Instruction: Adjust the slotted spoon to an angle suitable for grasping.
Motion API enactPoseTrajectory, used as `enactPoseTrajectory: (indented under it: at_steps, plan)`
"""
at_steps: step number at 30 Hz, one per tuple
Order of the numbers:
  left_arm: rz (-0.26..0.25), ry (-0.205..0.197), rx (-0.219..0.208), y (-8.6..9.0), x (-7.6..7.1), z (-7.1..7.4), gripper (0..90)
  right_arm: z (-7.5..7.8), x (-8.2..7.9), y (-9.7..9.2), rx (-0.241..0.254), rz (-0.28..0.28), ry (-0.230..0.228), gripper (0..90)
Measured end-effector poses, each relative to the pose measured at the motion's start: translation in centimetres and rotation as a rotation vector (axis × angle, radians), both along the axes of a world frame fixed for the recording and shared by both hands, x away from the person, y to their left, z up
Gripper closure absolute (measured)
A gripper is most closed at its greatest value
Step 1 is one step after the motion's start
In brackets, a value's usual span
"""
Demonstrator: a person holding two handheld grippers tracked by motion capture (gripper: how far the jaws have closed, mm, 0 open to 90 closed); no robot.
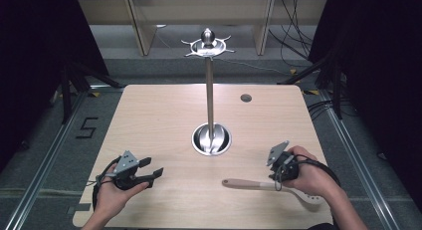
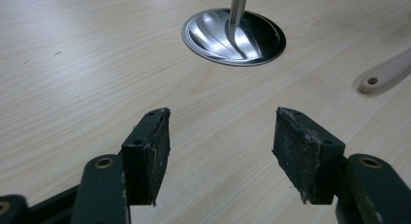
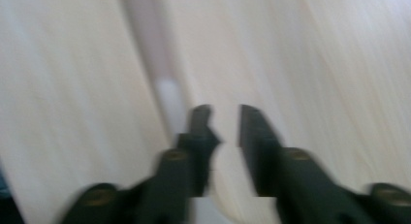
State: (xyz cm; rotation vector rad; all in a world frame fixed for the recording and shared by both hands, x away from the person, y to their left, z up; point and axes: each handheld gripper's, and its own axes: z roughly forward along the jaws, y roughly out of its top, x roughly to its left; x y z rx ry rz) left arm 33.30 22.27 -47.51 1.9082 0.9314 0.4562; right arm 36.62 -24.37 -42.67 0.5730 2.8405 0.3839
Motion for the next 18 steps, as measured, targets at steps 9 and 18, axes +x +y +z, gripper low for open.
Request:
enactPoseTrajectory:
  at_steps: [9,18]
  plan:
    - [-0.025,0.010,-0.006,-0.7,0.3,0.0,41.8,-2.4,1.6,-1.8,-0.128,-0.163,0.064,90.0]
    - [-0.031,0.007,-0.001,-0.4,0.0,-0.1,41.9,-3.1,1.8,-1.4,-0.142,-0.231,0.106,90.0]
